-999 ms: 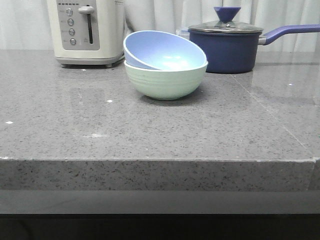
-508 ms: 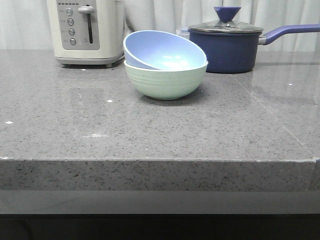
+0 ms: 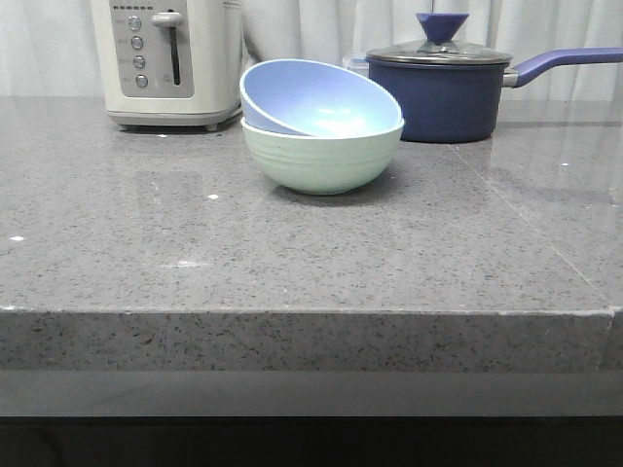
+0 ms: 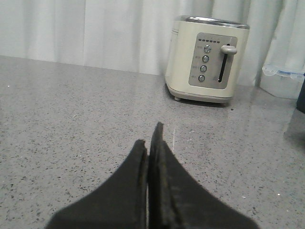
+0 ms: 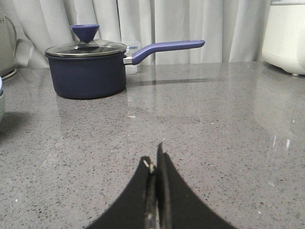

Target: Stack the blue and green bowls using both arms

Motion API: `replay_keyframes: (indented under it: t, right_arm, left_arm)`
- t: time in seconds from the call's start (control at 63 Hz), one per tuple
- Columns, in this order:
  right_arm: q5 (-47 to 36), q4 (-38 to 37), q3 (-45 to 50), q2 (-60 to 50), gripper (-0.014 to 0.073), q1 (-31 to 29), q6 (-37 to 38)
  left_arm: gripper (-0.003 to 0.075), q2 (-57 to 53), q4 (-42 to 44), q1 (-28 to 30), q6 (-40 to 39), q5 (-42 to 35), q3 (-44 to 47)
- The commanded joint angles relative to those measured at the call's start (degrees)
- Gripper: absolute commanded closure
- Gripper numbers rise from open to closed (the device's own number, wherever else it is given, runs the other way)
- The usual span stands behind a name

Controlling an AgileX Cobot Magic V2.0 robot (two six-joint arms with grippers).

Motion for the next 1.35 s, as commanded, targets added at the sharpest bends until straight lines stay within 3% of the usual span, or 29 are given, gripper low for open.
replay_keyframes:
  t: [0.0,1.332]
  right_arm:
    - [-5.2,-1.4,-0.9,-1.2,0.0657,-0.2,0.1]
    - [-5.7,-3.0,-0.9,-1.2,0.0657,-0.2,3.1]
  left_arm:
    - [0.0740,-0.9,0.1,-0.4,-0.2,-4.3,0.2]
    - [0.0740,-0.9,0.1,-0.4,-0.2,-4.3,0.2]
